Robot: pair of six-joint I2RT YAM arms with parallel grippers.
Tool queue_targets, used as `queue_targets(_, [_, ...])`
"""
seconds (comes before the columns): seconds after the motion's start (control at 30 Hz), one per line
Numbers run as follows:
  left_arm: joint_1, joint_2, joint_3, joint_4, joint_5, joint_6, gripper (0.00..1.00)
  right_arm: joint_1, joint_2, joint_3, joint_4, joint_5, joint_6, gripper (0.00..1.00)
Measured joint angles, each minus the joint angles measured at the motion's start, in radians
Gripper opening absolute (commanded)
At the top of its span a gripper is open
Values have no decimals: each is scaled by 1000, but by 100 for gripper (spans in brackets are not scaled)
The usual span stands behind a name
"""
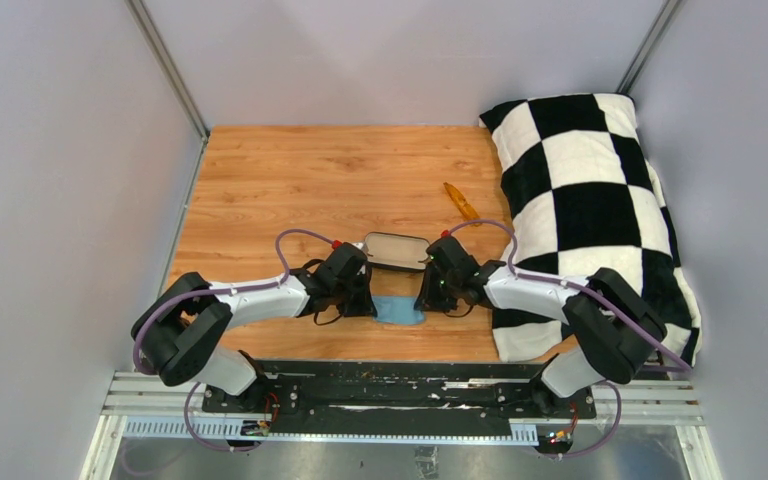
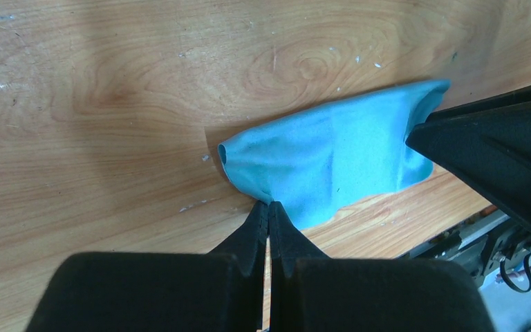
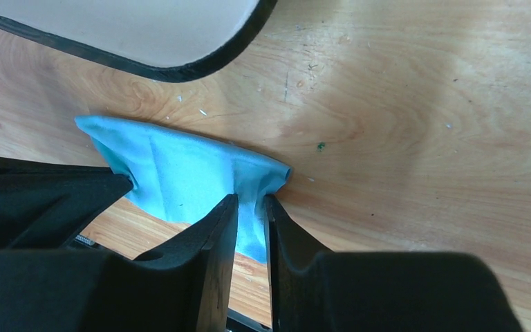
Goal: Organize the sunglasses
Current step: Pick up the glasses cleaning cloth from the center of the board.
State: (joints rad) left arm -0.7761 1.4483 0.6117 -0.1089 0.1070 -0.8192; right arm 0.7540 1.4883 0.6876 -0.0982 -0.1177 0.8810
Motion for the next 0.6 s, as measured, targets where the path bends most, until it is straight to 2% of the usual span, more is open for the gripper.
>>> queue_targets(0.17, [0,0,0,1,3,0,0,18,12,23,-16,21,-8,37])
queue_targets(0.33, [0,0,-2,5,6,0,0,45,42,68,-55,69,-19,29])
queue_targets(0.6, [0,0,-4,11,17,0,0,75,59,100,-98,138,-22,28])
